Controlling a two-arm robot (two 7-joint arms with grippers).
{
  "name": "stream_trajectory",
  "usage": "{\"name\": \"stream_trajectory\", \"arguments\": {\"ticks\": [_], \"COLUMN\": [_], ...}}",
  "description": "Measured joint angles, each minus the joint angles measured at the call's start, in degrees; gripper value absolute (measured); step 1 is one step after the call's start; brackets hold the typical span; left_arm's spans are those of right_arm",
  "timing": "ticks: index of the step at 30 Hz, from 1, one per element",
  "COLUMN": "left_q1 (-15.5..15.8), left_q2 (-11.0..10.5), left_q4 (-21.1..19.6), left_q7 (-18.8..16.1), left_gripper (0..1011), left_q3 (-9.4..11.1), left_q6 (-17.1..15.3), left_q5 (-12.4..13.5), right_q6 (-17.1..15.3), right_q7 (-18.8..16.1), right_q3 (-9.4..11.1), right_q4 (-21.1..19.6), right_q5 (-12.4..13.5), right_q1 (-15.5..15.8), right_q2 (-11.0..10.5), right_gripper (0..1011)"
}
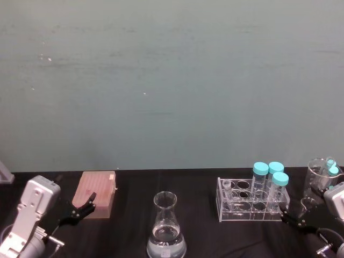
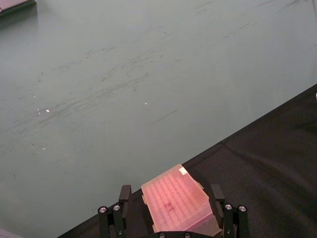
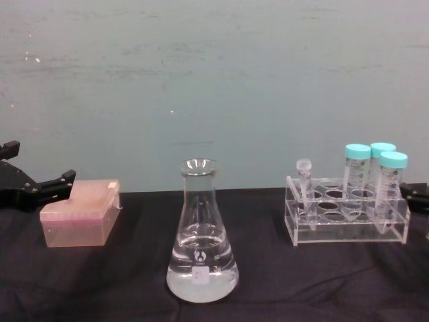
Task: Pour the liquid from the test tube into the beaker using one hand.
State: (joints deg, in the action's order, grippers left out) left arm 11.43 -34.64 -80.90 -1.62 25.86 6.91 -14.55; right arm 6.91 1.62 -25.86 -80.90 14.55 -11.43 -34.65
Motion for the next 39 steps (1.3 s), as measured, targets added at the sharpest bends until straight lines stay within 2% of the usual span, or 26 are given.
{"name": "stream_trajectory", "arguments": {"ticks": [39], "left_q1": [0.0], "left_q2": [0.0], "left_q4": [0.0], "left_q7": [0.0], "left_gripper": [1000], "left_q3": [0.0], "left_q6": [0.0], "left_q5": [0.0], "right_q6": [0.0], "right_q7": [0.0], "right_q3": [0.0], "right_q4": [0.0], "right_q5": [0.0], "right_q1": [0.0], "right_q2": [0.0], "right_gripper": [1000]}}
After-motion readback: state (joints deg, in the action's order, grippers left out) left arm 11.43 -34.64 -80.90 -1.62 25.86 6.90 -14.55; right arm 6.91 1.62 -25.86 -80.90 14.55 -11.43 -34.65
